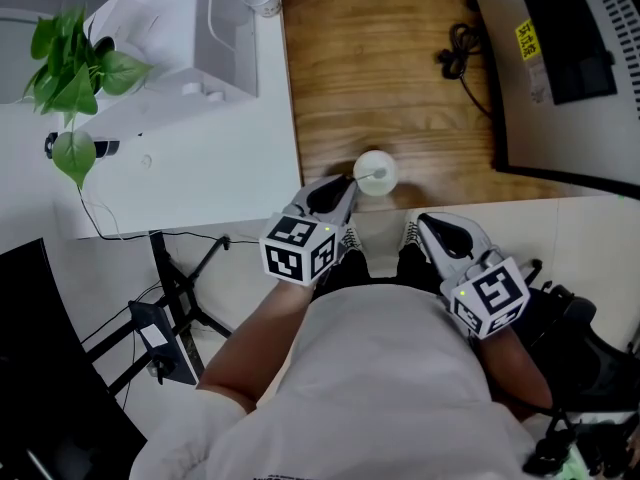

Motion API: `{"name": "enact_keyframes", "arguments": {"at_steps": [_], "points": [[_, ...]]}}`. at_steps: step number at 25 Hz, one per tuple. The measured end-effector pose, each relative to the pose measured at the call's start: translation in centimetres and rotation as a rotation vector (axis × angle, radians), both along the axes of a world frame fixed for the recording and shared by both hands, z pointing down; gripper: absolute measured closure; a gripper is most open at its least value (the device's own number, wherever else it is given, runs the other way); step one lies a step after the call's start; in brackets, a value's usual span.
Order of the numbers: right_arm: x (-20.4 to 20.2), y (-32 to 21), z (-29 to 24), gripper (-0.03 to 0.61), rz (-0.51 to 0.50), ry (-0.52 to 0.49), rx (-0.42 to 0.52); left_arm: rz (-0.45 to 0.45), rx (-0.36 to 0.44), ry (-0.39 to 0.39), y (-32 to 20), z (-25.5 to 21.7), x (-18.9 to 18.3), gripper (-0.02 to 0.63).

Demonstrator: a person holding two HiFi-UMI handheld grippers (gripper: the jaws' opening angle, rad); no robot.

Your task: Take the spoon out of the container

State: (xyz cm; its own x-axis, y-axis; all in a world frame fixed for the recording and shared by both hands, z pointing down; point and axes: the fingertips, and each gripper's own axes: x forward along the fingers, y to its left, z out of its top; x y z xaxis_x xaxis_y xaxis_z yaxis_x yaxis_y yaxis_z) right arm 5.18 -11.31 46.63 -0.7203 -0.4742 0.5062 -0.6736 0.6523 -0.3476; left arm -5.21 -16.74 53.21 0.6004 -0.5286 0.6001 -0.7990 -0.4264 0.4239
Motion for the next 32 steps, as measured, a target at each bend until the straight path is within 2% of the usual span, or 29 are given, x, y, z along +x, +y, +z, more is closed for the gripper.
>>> {"name": "enact_keyframes", "arguments": {"at_steps": [6,20,26,32], "points": [[-0.3,0.2,-0.7,0.571,-0.001,0.003,0.017,-0.001,0.035,0.019,0.1,-1.7,-0.3,0.56],[-1.7,1.2,-3.4,0.571,0.036,0.035,0.094,0.034,0.178,0.104,2.1,-8.3,-1.7,0.56],[-2.7,2.3,-4.1,0.571,0.101,-0.007,0.087,0.067,0.246,0.156,4.1,-10.5,-3.6,0.561],[-3.1,3.0,-5.5,0.571,0.15,0.0,0.138,0.088,0.299,0.19,6.0,-12.4,-5.6,0.56]]}}
